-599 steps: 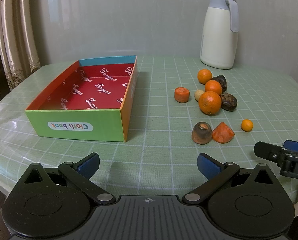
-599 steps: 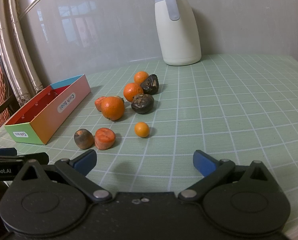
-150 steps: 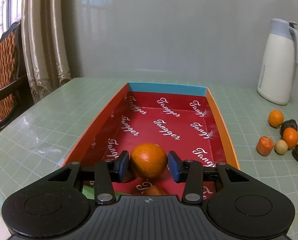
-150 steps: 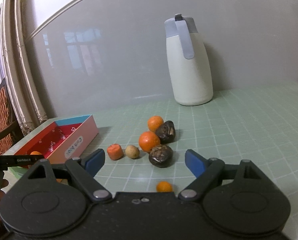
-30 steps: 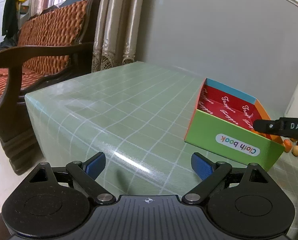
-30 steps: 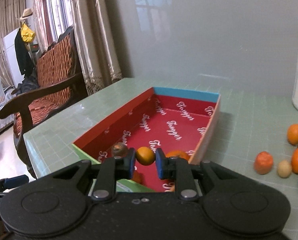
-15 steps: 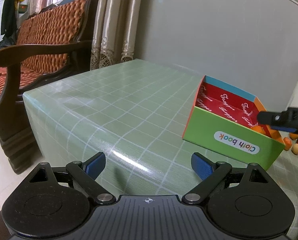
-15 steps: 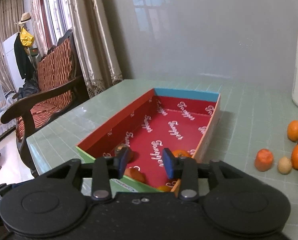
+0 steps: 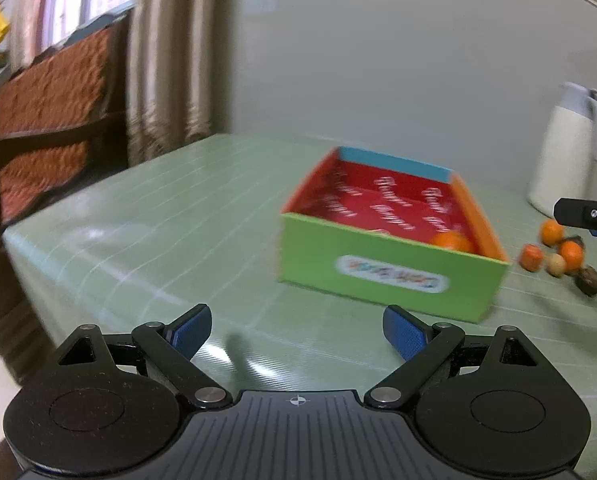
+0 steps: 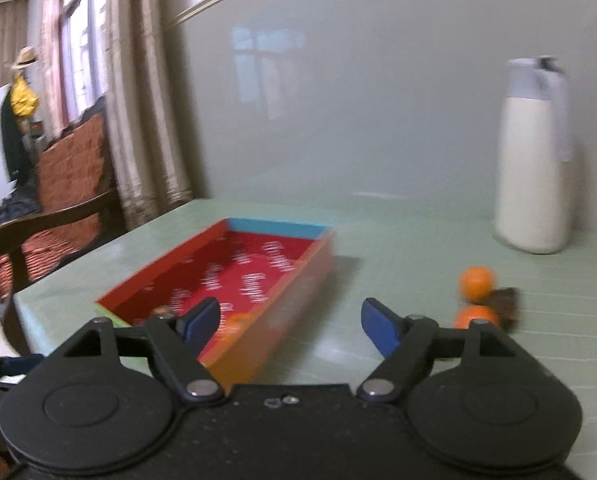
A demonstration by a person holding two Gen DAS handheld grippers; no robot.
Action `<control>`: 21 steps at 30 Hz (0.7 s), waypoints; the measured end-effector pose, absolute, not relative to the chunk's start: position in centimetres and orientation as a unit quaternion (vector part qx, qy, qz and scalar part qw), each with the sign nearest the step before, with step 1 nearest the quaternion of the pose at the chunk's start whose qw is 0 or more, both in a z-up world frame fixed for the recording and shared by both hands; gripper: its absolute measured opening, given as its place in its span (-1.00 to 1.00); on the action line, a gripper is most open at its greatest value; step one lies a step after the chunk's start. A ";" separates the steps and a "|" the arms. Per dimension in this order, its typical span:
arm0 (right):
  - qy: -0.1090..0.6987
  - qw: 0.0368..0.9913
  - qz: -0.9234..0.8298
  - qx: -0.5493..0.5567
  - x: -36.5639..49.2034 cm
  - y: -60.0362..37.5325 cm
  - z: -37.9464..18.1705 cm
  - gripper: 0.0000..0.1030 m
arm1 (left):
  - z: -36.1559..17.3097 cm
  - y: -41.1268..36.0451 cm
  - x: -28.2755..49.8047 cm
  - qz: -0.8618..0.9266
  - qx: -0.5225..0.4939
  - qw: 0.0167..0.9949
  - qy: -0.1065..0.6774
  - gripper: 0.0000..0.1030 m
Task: Organize fruits
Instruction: 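Move the left tool to the dark brown fruit and close on it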
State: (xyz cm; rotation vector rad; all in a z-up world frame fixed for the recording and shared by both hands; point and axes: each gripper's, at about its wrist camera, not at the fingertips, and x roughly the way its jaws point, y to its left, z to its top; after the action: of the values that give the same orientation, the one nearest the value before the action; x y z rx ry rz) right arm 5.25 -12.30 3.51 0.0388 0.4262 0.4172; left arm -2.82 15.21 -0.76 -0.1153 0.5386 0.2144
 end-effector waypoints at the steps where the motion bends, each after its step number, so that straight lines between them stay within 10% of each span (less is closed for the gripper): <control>1: 0.206 0.959 0.192 0.024 5.2 -13.4 3.2 0.54 | -0.5 14.5 -2.7 0.096 -0.051 0.959 0.263 0.79; 21: 0.192 0.973 0.031 0.129 3.2 -27.0 0.8 0.64 | 3.2 1.3 1.5 -0.045 0.034 0.968 0.243 0.79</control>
State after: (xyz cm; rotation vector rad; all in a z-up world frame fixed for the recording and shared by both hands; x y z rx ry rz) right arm 3.19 -26.96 0.83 0.2598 0.3869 0.0616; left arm 1.50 1.33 3.15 0.0690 0.4921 -0.0919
